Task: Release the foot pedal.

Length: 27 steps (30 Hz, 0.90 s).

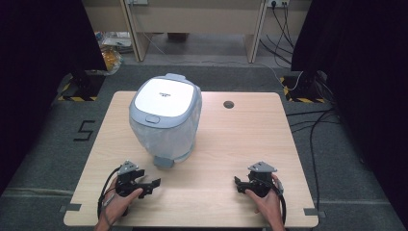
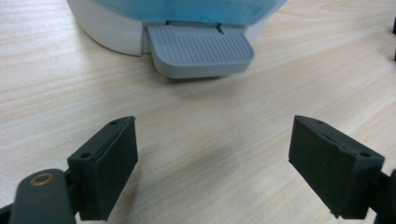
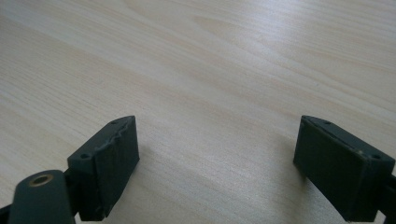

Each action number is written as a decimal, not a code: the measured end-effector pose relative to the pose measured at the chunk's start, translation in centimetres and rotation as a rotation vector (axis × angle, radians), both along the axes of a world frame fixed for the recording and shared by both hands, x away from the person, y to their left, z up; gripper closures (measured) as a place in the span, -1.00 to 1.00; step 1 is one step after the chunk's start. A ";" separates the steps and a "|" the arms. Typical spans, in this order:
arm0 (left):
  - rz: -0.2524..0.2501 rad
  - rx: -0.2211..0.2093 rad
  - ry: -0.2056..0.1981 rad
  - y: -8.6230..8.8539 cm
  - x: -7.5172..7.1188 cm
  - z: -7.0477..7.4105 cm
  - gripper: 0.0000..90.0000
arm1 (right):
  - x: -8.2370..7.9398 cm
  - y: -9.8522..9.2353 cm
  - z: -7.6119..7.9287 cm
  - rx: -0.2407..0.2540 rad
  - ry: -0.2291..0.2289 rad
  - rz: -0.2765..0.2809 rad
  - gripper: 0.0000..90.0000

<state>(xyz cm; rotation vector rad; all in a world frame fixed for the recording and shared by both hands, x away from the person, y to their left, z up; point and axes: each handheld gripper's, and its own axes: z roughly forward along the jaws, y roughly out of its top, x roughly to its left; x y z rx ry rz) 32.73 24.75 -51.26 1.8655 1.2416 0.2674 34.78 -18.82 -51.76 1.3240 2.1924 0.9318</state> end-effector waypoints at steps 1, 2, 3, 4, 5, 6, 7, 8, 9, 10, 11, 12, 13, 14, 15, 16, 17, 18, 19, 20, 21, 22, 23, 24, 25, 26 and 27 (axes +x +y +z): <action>-0.006 0.003 0.004 0.0 -0.2 -0.2 -0.67 | 0.0 0.0 0.0 0.000 0.000 0.000 -0.69; -0.009 0.009 0.007 0.0 -0.2 -0.3 -0.67 | 0.0 0.0 0.0 0.000 0.000 0.000 -0.69; -0.009 0.023 0.008 0.0 -0.3 -0.5 -0.67 | 0.0 0.0 0.0 0.000 0.000 0.000 -0.69; -0.009 0.023 0.008 0.0 -0.3 -0.5 -0.67 | 0.0 0.0 0.0 0.000 0.000 0.000 -0.69; -0.015 0.038 0.002 0.0 -0.5 -0.8 -0.67 | 0.0 0.0 0.0 -0.001 -0.001 0.001 -0.69; -0.015 0.038 0.002 0.0 -0.5 -0.8 -0.67 | 0.0 0.0 0.0 -0.001 -0.001 0.001 -0.69; -0.019 0.042 -0.005 0.1 -0.7 -0.8 -0.67 | 0.0 0.0 0.0 0.000 0.000 0.000 -0.69; -0.018 0.043 -0.004 0.1 -0.8 -0.8 -0.67 | 0.0 0.0 0.0 0.000 0.000 0.000 -0.69; -0.018 0.049 -0.003 0.2 -0.9 -0.8 -0.67 | 0.0 0.0 0.0 -0.002 -0.002 0.001 -0.69; -0.017 0.060 -0.004 0.2 -1.0 -0.8 -0.67 | 0.0 0.0 0.0 0.000 0.000 0.000 -0.69; -0.021 0.075 -0.010 0.2 -1.1 -0.8 -0.67 | 0.0 0.0 0.0 -0.001 -0.001 0.000 -0.69; -0.026 0.085 -0.019 0.1 -1.3 -0.8 -0.67 | 0.0 0.0 0.0 0.000 0.000 0.000 -0.69; -0.035 0.105 -0.029 0.1 -1.4 -0.9 -0.67 | 0.0 0.0 0.0 -0.001 -0.001 0.000 -0.69; -0.038 0.119 -0.041 -0.1 -1.6 -1.0 -0.67 | 0.0 0.0 0.0 -0.002 -0.003 0.002 -0.69; -0.041 0.133 -0.049 -0.1 -1.7 -1.0 -0.67 | 0.0 0.0 0.0 0.000 0.000 0.000 -0.69; -0.045 0.151 -0.062 -0.2 -2.0 -1.1 -0.67 | 0.0 0.0 0.0 -0.001 -0.001 0.001 -0.69; -0.045 0.164 -0.072 -0.3 -2.2 -1.1 -0.67 | 0.0 0.0 0.0 -0.002 -0.002 0.001 -0.69; -0.050 0.183 -0.076 -0.4 -2.3 -1.1 -0.68 | 0.0 0.0 0.0 0.000 0.000 0.000 -0.69; -0.052 0.201 -0.080 -0.5 -2.4 -1.2 -0.68 | 0.0 0.0 0.0 -0.002 -0.003 0.002 -0.69; -0.053 0.218 -0.085 -0.7 -2.5 -1.2 -0.68 | 0.0 0.0 0.0 -0.004 -0.004 0.002 -0.69; -0.051 0.222 -0.084 -0.8 -2.6 -1.2 -0.69 | 0.0 0.0 0.0 0.000 0.000 0.000 -0.69; -0.050 0.224 -0.083 -0.8 -2.6 -1.2 -0.70 | 0.0 0.0 0.0 0.000 -0.001 0.000 -0.69; -0.050 0.224 -0.083 -0.8 -2.6 -1.2 -0.70 | 0.0 0.0 0.0 -0.002 -0.002 0.001 -0.69; -0.051 0.225 -0.082 -0.8 -2.6 -1.2 -0.70 | 0.0 0.0 0.0 -0.002 -0.002 0.001 -0.69; -0.052 0.225 -0.082 -0.8 -2.6 -1.2 -0.70 | 0.0 0.0 0.0 -0.002 -0.003 0.001 -0.69; -0.053 0.225 -0.081 -0.8 -2.6 -1.2 -0.70 | 0.0 0.0 0.0 -0.002 -0.002 0.001 -0.69; -0.051 0.223 -0.082 -0.8 -2.6 -1.2 -0.71 | 0.0 0.0 0.0 0.000 0.000 0.000 -0.69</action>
